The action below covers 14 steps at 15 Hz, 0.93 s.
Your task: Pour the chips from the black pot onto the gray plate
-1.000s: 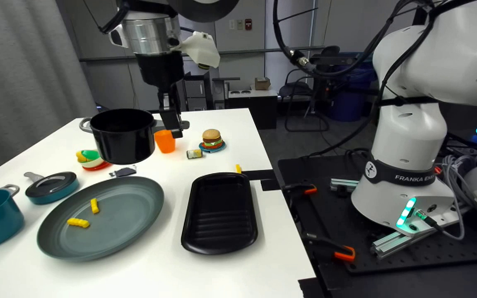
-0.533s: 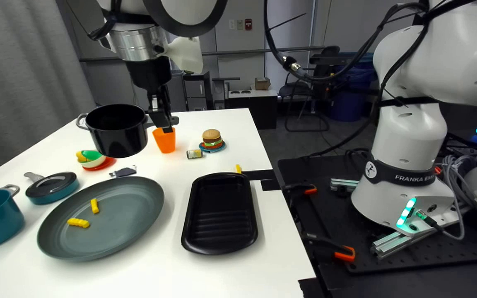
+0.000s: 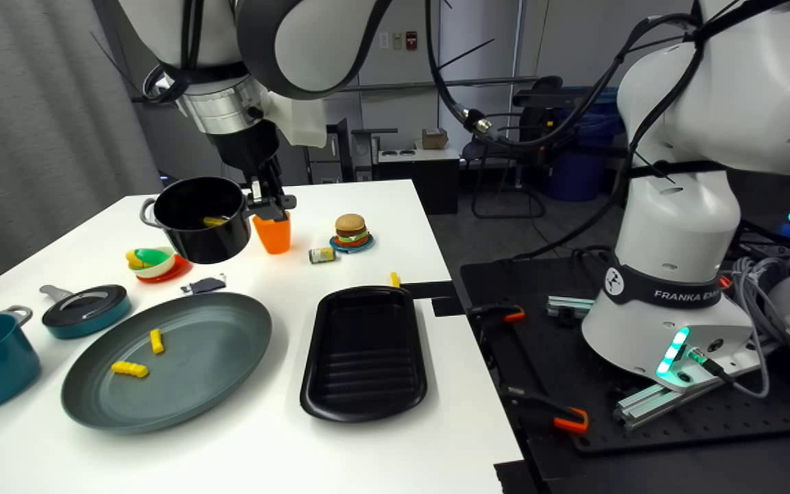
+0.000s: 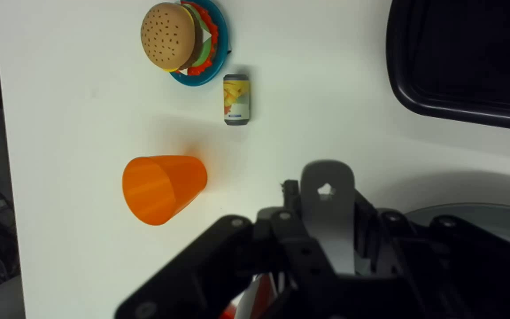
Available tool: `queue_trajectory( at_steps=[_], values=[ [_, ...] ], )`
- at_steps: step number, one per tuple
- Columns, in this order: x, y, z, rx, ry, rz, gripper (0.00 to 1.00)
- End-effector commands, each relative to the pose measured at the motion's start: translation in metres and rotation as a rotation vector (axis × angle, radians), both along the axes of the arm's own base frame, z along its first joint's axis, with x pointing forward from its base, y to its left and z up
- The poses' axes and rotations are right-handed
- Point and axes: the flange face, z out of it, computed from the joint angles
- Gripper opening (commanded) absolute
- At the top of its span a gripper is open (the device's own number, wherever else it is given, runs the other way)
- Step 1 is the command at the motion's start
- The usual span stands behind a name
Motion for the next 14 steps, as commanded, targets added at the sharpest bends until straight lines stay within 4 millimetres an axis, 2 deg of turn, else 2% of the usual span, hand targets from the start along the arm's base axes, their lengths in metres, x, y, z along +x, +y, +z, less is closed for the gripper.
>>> queue_trajectory(
  at_steps=[1,5,11,14],
  values=[
    [0.011,0.008,-0.013,-0.077,0.027,-0.015,0.07],
    [0.020,0.021,-0.024,-0.138,0.034,-0.008,0.07],
    [0.030,0.031,-0.017,-0.267,-0.003,-0.019,0.07],
    [0.033,0.032,-0.021,-0.330,0.001,-0.026,0.07]
  ],
)
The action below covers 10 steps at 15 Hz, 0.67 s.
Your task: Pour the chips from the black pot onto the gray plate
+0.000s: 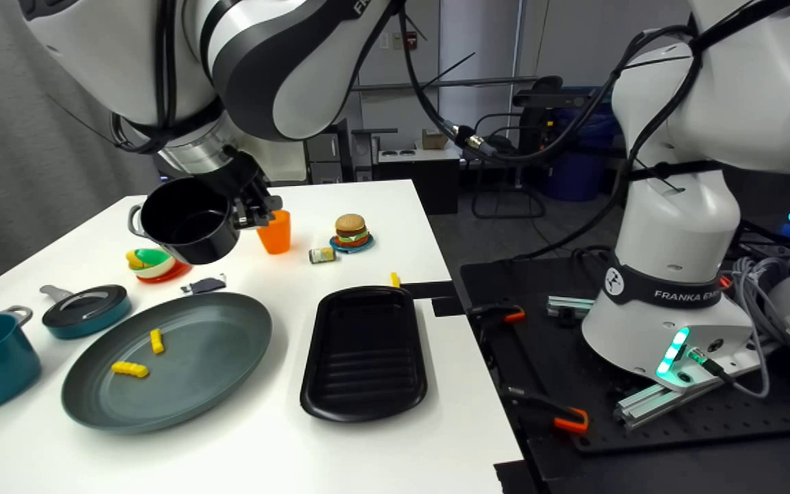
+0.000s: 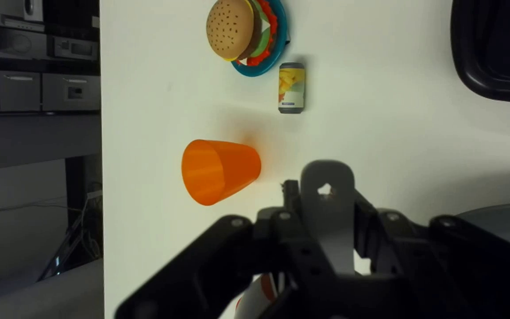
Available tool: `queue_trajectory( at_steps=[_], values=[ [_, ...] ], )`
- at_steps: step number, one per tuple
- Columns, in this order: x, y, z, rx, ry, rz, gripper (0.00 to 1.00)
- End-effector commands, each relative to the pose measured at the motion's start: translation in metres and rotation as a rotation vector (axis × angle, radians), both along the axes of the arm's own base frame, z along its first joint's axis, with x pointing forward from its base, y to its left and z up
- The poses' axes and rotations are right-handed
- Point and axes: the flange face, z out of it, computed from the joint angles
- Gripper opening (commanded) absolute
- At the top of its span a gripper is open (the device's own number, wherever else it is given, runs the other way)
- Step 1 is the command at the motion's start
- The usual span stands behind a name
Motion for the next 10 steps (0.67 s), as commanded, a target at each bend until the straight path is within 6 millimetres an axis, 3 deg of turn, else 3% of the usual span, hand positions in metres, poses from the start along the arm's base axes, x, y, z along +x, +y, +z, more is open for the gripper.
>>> queue_trajectory(
  at_steps=[1,10],
  values=[
    [0.009,0.002,-0.004,-0.104,0.000,-0.020,0.07],
    [0.016,0.006,-0.033,-0.295,0.040,0.016,0.07]
  ],
)
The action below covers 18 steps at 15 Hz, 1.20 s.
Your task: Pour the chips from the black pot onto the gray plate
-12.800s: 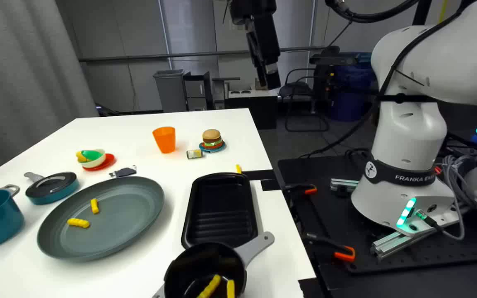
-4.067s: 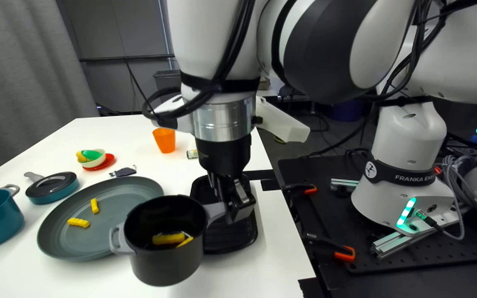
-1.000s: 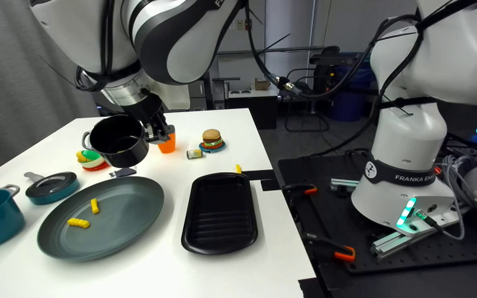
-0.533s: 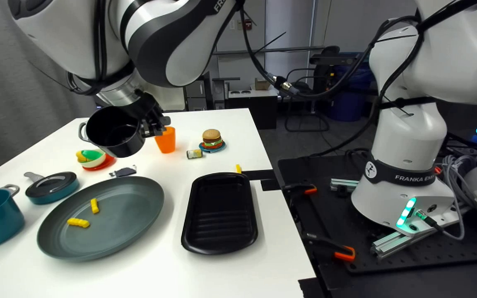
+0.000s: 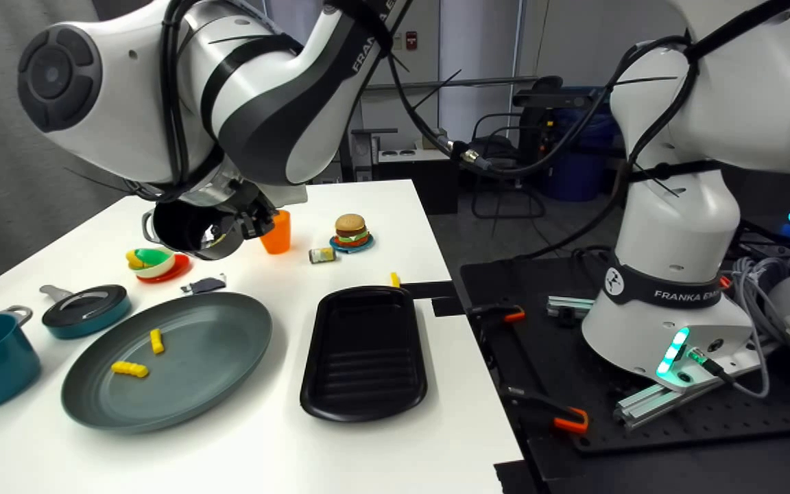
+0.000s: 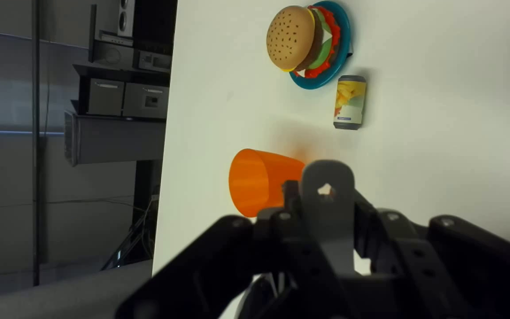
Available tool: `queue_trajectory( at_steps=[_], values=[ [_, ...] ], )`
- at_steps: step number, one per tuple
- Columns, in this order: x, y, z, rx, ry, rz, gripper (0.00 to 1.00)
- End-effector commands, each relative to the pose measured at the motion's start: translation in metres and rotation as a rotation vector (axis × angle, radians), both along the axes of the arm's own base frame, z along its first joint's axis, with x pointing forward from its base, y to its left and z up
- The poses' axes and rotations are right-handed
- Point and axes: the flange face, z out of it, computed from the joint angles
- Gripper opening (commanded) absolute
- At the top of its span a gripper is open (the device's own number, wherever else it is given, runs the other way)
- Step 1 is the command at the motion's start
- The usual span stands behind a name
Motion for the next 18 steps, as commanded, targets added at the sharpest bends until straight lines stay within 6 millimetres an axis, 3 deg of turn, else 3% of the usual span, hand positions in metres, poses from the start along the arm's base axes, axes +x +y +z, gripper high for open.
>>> queue_trajectory(
  at_steps=[1,6,14,18],
  values=[
    [0.010,0.010,-0.003,-0.101,-0.011,0.018,0.07],
    [0.012,0.031,-0.011,-0.215,-0.021,0.065,0.07],
    [0.009,0.078,-0.054,-0.417,0.006,0.101,0.07],
    [0.010,0.088,-0.065,-0.524,0.007,0.107,0.07]
  ],
)
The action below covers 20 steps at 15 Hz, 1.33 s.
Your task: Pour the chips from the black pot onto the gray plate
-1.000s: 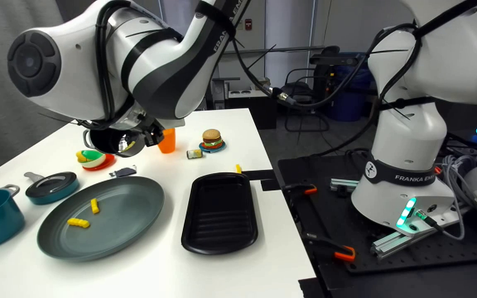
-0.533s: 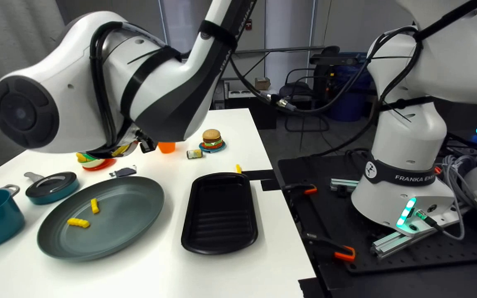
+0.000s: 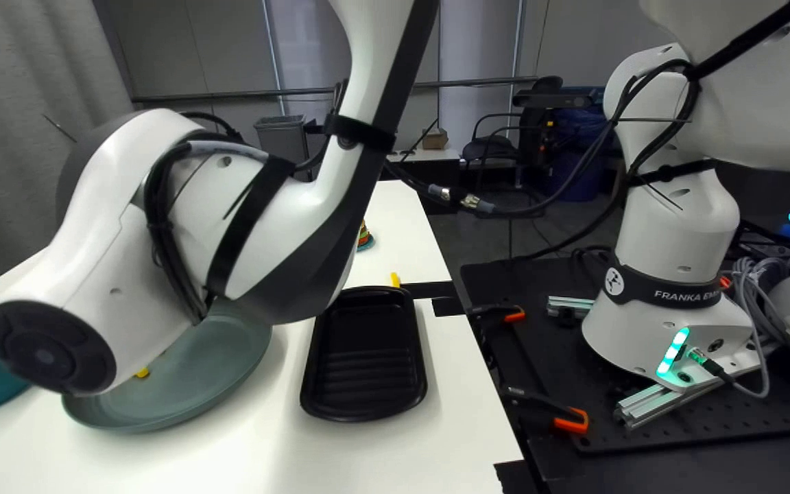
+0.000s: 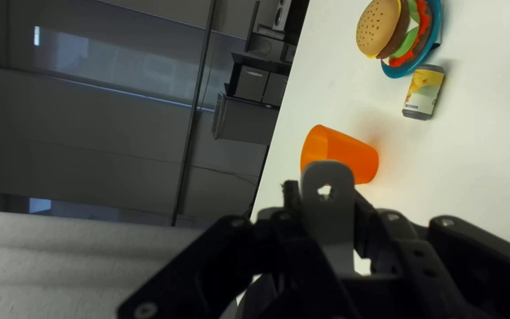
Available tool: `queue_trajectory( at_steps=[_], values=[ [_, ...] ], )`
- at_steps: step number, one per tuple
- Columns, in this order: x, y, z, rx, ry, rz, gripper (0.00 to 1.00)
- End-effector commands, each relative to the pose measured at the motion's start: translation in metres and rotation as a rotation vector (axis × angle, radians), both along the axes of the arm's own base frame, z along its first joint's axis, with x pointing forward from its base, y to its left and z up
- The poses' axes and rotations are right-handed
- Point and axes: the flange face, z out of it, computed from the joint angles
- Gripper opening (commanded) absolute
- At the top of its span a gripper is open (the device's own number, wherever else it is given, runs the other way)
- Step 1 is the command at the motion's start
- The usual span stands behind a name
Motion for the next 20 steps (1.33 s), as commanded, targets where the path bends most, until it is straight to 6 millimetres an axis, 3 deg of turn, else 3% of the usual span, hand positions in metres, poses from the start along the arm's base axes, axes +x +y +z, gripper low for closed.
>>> queue_trajectory(
  at_steps=[1,20],
  values=[
    [0.0097,0.0084,-0.0056,-0.114,-0.031,0.004,0.07],
    [0.0154,0.0176,-0.0032,-0.422,-0.130,0.008,0.07]
  ],
)
